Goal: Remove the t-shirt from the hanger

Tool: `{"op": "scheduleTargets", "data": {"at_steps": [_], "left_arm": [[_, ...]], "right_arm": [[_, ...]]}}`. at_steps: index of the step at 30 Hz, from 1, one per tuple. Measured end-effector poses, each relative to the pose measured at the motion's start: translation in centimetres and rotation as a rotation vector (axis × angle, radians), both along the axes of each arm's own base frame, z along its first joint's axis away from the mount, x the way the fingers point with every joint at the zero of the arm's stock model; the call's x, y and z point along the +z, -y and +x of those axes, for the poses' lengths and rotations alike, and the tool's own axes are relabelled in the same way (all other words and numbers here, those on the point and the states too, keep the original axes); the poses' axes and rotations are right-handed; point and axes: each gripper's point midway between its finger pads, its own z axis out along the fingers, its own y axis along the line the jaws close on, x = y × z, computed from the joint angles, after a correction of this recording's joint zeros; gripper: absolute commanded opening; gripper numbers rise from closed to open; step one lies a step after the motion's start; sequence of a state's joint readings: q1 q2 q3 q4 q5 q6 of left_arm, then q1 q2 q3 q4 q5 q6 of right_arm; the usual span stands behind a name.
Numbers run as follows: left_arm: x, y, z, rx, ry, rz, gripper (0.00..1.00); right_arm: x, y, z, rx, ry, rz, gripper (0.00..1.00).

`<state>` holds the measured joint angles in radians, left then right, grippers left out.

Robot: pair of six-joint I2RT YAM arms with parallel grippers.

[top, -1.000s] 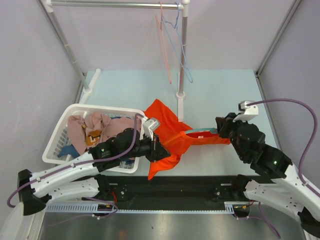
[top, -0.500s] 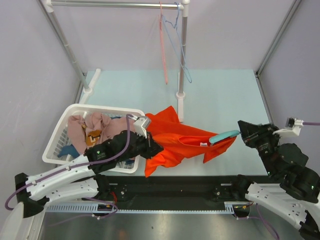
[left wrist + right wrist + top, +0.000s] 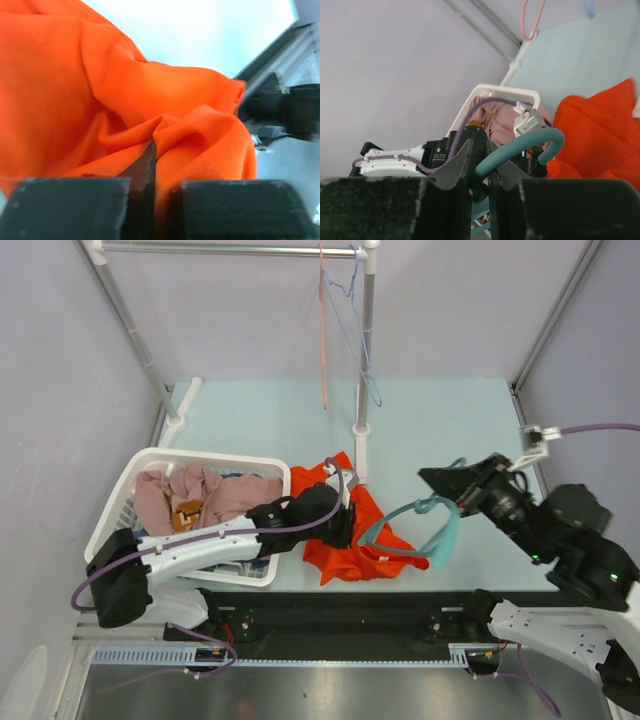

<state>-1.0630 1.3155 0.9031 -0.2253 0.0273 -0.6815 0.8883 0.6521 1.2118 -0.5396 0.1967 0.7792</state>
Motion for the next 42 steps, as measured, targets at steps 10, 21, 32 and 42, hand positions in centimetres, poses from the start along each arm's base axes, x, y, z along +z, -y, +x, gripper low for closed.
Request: {"op": "scheduleTargets", "data": {"at_steps": [10, 21, 32, 42], "left_arm": [[-5.7, 2.0, 3.2, 0.015, 0.013, 0.237, 1.0], [-13.1, 6.0, 2.6, -0.122, 0.054, 0.465, 0.59], [-9.2, 1.9, 1.4, -0.124, 0.074, 0.429, 0.0], [14.3, -11.1, 8.6, 0.304, 0.324, -0.018, 0.0]], "right_arm": [[3.3, 14.7, -3.7, -0.364, 0.096, 0.046, 0.0], [-1.7, 16.9, -3.5, -0.452, -0.003, -0.133, 0.0], [-2.5, 17.5, -3.7, -0.462, -0.016, -0.149, 0.0], [-3.1, 17.1, -3.4, -0.452, -0.024, -0.167, 0.0]]}}
